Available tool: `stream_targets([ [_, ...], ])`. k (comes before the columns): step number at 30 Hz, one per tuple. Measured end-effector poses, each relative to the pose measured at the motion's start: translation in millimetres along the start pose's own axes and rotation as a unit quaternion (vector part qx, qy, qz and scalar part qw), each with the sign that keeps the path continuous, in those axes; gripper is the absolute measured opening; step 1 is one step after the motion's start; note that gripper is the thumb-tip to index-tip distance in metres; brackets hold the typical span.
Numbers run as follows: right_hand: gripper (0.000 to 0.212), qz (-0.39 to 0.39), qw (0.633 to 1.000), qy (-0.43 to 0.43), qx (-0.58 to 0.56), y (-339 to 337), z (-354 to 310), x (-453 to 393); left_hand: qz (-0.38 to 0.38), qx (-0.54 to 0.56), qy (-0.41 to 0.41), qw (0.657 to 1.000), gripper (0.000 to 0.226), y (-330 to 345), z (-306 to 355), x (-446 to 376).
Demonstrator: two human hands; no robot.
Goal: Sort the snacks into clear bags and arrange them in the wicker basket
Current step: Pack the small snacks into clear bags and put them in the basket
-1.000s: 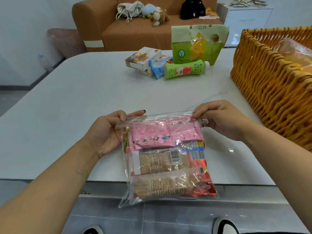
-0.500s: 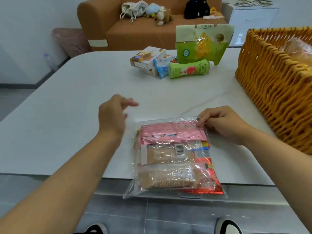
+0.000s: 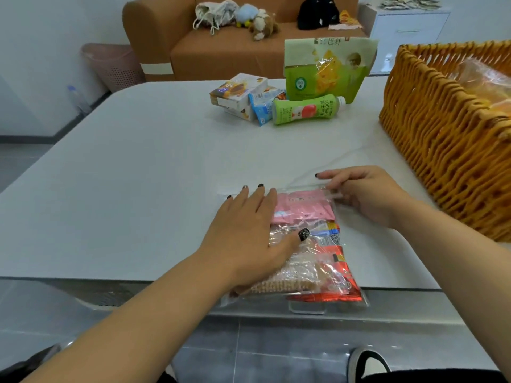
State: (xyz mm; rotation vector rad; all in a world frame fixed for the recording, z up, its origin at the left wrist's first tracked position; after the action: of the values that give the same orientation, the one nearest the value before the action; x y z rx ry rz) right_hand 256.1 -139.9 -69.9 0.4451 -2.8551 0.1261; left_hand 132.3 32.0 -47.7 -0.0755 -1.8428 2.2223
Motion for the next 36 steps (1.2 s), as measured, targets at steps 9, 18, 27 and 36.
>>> stream_targets([
  [9, 0.038, -0.062, 0.93, -0.155, 0.327, 85.9, -41.8, 48.4, 0.021, 0.028, 0.0, 0.999, 0.069, 3.7, -1.7, 4.7],
  [18, 0.079, -0.109, 0.863, -0.06, 0.49, 72.2, 12.3, 53.2, 0.05, 0.177, -0.075, 0.98, 0.063, 12.6, -25.6, 10.2],
  [27, 0.065, -0.06, 0.853, -0.024, 0.517, 55.6, 12.6, 47.4, 0.039, 0.21, -0.119, 0.97, 0.073, 18.2, -25.8, 20.2],
  [36, 0.061, -0.109, 0.815, -0.109, 0.559, 101.2, 7.8, 78.6, 0.059, 0.207, -0.114, 0.97, 0.07, 16.6, -24.2, 21.7],
])
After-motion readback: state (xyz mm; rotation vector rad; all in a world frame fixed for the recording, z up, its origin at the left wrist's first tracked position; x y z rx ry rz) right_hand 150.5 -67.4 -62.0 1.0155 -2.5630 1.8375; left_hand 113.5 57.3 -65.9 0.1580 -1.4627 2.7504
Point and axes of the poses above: each hand's wrist, its own x-axis away from the middle knuckle, its own y-axis out of the palm, z = x × y, the point moved 9 cm from there along -x, towards the middle knuckle, and after that the axes turned 7 degrees about y, right-handed, at the moved point
